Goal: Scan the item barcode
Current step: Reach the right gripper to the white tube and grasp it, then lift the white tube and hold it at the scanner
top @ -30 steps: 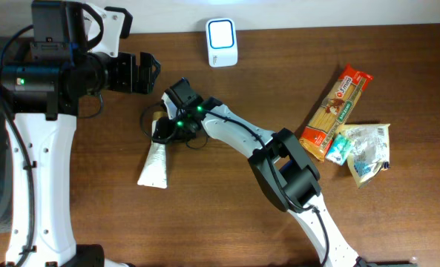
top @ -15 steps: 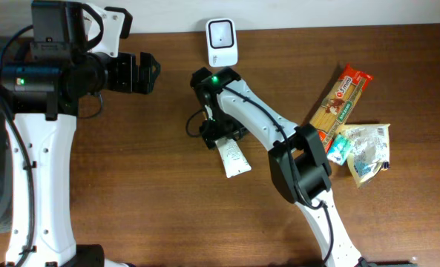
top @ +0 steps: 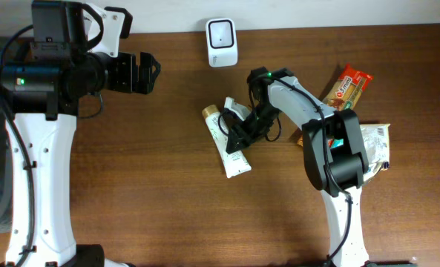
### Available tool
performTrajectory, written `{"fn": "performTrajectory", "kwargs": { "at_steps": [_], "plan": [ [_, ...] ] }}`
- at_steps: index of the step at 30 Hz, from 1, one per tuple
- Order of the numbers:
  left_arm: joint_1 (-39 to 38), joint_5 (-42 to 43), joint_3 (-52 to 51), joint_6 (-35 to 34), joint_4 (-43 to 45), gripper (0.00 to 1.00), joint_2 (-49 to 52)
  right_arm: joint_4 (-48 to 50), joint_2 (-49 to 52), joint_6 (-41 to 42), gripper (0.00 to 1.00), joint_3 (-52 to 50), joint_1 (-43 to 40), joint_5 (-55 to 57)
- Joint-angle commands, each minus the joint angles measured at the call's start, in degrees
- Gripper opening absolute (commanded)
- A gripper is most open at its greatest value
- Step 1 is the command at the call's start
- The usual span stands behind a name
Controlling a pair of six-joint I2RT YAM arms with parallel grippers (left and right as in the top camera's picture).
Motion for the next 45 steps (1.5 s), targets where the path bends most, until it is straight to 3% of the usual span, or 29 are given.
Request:
{"fn": "performTrajectory", "kwargs": {
  "at_steps": [1, 2, 5, 12, 13, 19, 21, 24, 31, 34, 35, 37, 40, 45],
  "plan": [
    [0.3, 0.2, 0.2, 0.9, 0.1, 0.99, -0.3, 3.4, -0.3, -0.9, 0.58, -1.7, -0.2, 2.1],
    [0.3, 0.2, 0.2, 0.9, 0.1, 0.99, -0.3, 4.3, -0.3, -0.9, 0.51, -1.7, 0.1, 1.9],
    [0.3, 0.2, 0.2, 1.0, 0.1, 0.99, -0.3, 4.4, -0.3, -0.8, 0.04, -2.7, 0.4, 1.9],
    [0.3, 0.2, 0.2, 1.0, 0.1, 0.99, -0.3, 3.1, -4.9, 5.7, 0.04, -0.2, 0.1, 4.9],
    [0.3, 0.2, 0.2, 0.9, 0.1, 0.99, -0.3, 2.2, -8.6, 9.5, 0.04, 1.1, -0.1, 2.4],
    [0.3, 0.2, 0.2, 0.9, 0.1, 0.99, -0.3, -1.5, -32.8, 10.6, 0.04, 4.0, -4.7, -14.6],
    [0.3, 0.2, 0.2, 0.9, 0.1, 0.99, -0.3, 1.9, -40.2, 18.0, 0.04, 4.0, -6.8, -15.7],
    [0.3, 0.2, 0.2, 1.0, 0.1, 0.99, -0.3, 6.3, -46.4, 22.6, 0.04, 4.0, -7.6, -15.7],
    [0.3, 0.2, 0.2, 0.9, 0.1, 0.99, -0.3, 8.6, -47.3, 26.3, 0.04, 4.0, -7.5, -15.2],
    [0.3, 0.2, 0.2, 0.9, 0.1, 0.99, -0.3, 11.9, -45.7, 37.5, 0.04, 4.0, -6.6, -6.3],
    [0.3, 0.2, 0.2, 1.0, 0.1, 0.99, -0.3, 12.6, -45.0, 38.9, 0.04, 4.0, -4.9, 5.1],
    [0.3, 0.2, 0.2, 1.0, 0.1, 0.99, -0.3, 15.1, -41.4, 38.0, 0.04, 4.0, 2.5, 41.6],
    [0.3, 0.2, 0.2, 1.0, 0.1, 0.99, -0.3, 30.7, -29.8, 19.3, 0.04, 4.0, 9.9, 71.7],
    [0.3, 0.2, 0.2, 0.9, 0.1, 0.99, -0.3, 59.9, -9.2, -14.1, 0.04, 4.0, 11.0, 91.5]
  ]
}}
